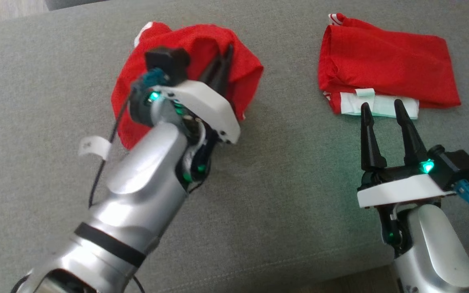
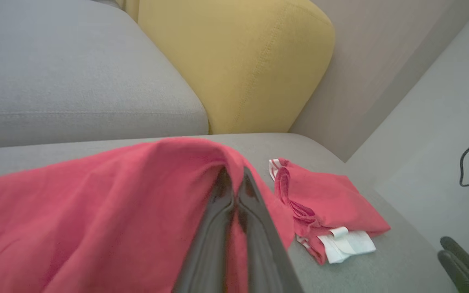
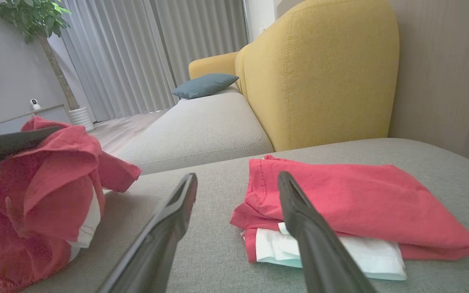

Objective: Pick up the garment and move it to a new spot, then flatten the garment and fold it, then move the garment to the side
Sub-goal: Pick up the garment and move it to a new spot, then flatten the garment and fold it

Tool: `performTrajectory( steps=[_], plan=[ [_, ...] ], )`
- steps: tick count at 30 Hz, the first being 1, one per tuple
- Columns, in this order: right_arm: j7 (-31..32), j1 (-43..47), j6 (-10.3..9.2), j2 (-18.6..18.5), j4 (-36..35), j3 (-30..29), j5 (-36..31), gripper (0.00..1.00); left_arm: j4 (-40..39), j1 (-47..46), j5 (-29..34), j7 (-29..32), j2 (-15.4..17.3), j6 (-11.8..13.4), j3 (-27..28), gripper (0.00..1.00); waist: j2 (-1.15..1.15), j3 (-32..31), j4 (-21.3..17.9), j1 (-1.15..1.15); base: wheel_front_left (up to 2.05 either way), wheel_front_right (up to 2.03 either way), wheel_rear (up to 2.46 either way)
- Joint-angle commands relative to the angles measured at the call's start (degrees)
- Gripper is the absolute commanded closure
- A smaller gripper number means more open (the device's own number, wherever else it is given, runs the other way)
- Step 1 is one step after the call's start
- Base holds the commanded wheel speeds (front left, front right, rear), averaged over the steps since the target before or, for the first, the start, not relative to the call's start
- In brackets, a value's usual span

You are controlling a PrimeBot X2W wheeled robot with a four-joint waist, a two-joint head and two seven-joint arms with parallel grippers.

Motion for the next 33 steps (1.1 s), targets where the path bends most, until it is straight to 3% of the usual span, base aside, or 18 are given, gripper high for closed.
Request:
performTrajectory(
  steps=[1,7,16,21,27,33],
  plan=[
    [-0.6,-2.2,0.19,-0.1,-1.9,1.5,0.6,0.0,-1.7,-3.0,-1.2,-1.2,0.5,0.5,-0.4,0.0,0.0,0.0,0.0,0.0,0.0,0.0,0.0],
    [-0.6,-2.2,0.19,-0.1,-1.7,1.0,0.9,0.0,-0.3,-3.7,-3.7,-4.0,0.5,0.9,-4.7,0.0,0.0,-0.4,1.3,0.0,0.0,0.0,0.0],
    [-0.6,-1.1,0.19,-0.1,-0.8,-0.4,-0.2,0.0,0.9,-2.5,-2.1,-7.5,2.3,0.5,-1.7,0.0,0.0,-2.7,6.3,0.0,0.0,0.0,0.0],
    [-0.6,-0.2,0.19,-0.1,-0.2,-1.2,-1.3,0.0,-5.2,3.4,2.4,-7.7,6.1,1.0,4.3,0.0,0.0,-4.3,10.8,0.0,0.0,0.0,0.0],
    [-0.6,1.3,0.19,-0.1,1.0,-0.5,-2.1,0.0,-14.1,16.8,9.4,-7.7,10.1,1.1,11.5,0.0,0.0,-6.3,15.1,0.0,0.0,0.0,0.0],
    [-0.6,2.5,0.19,-0.1,2.4,-0.2,-2.7,0.0,-19.0,27.6,12.7,-7.7,9.0,0.3,18.0,0.0,0.0,-7.0,18.8,0.0,0.0,0.0,0.0]
  ],
)
